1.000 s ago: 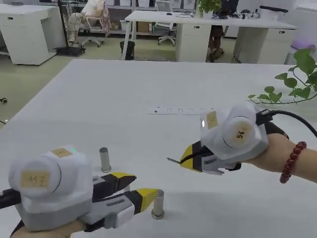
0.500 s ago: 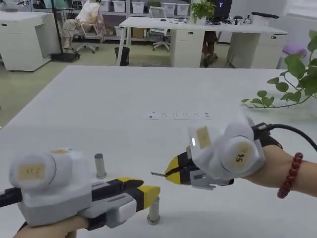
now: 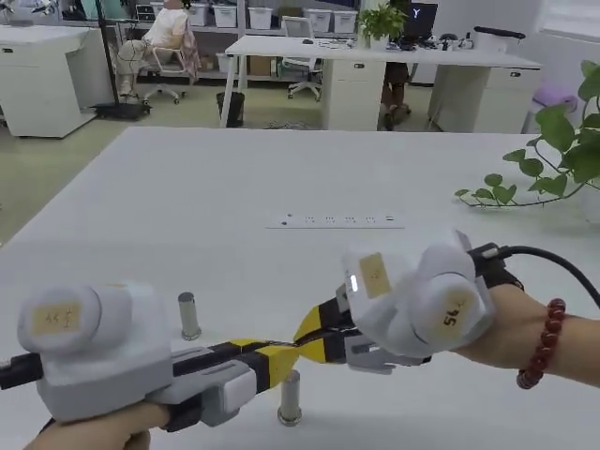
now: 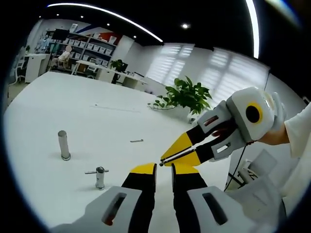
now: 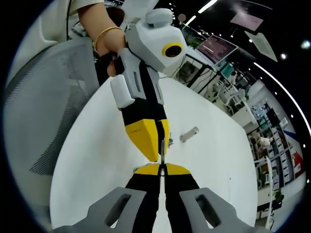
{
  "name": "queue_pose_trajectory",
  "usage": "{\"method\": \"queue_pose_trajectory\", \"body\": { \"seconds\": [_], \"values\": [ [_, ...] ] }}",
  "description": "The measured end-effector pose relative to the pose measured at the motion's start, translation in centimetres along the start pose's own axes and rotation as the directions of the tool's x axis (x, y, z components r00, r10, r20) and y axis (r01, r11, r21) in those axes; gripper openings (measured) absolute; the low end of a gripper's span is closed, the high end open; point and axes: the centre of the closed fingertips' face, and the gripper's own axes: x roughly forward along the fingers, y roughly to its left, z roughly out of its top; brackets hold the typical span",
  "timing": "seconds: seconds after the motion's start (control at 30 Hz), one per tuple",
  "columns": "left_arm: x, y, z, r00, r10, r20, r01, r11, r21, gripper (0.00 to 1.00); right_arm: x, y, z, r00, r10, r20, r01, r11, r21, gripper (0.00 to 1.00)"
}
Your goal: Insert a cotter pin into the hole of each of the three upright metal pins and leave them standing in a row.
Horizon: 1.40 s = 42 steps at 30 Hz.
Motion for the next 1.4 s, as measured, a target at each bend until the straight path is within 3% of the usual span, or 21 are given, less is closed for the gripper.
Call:
{"method": "queue_pose_trajectory", "body": {
  "seconds": [0.3,0.43,0.67,0.8,1.0,1.17,1.23,1.33,1.4],
  "values": [
    [-0.1,0.1,0.1,0.9998,0.003,0.020,-0.002,0.998,-0.056,0.03,0.2,0.4,0.3,1.0000,0.005,-0.001,-0.006,1.000,-0.023,0.02],
    [-0.2,0.5,0.0,0.9999,0.001,0.010,0.000,0.996,-0.086,0.01,0.2,0.4,0.4,1.0000,0.009,0.003,-0.009,1.000,-0.023,0.02],
    [-0.2,0.5,0.0,1.0000,-0.001,0.006,0.001,0.999,-0.045,0.01,0.3,0.5,0.5,0.9997,0.017,0.016,-0.017,1.000,0.006,0.03],
    [-0.3,0.4,-0.1,1.0000,-0.001,-0.006,0.001,1.000,0.011,0.00,0.4,0.6,0.5,0.9992,0.031,0.026,-0.032,0.999,0.034,0.03],
    [-0.5,0.6,0.0,1.0000,0.004,-0.007,-0.004,0.999,0.037,0.00,0.5,0.3,0.4,0.9973,0.022,0.071,-0.032,0.989,0.143,0.06],
    [-0.9,1.0,-0.1,0.9997,0.003,-0.023,-0.002,0.998,0.066,0.00,0.1,0.3,0.4,0.9906,0.031,0.133,-0.068,0.957,0.283,0.10],
    [-1.0,1.1,-0.3,0.9996,-0.001,-0.029,0.003,0.997,0.082,0.00,0.0,0.0,0.3,0.9858,0.017,0.167,-0.079,0.925,0.371,0.11],
    [-1.2,1.2,-0.5,0.9992,-0.004,-0.041,0.008,0.994,0.108,0.00,-0.4,-0.2,0.1,0.9746,0.016,0.223,-0.125,0.866,0.484,0.15],
    [-1.3,1.2,-0.7,0.9989,-0.004,-0.047,0.010,0.992,0.124,0.00,-0.5,-0.2,0.0,0.9692,0.016,0.246,-0.147,0.840,0.522,0.17]
  ]
}}
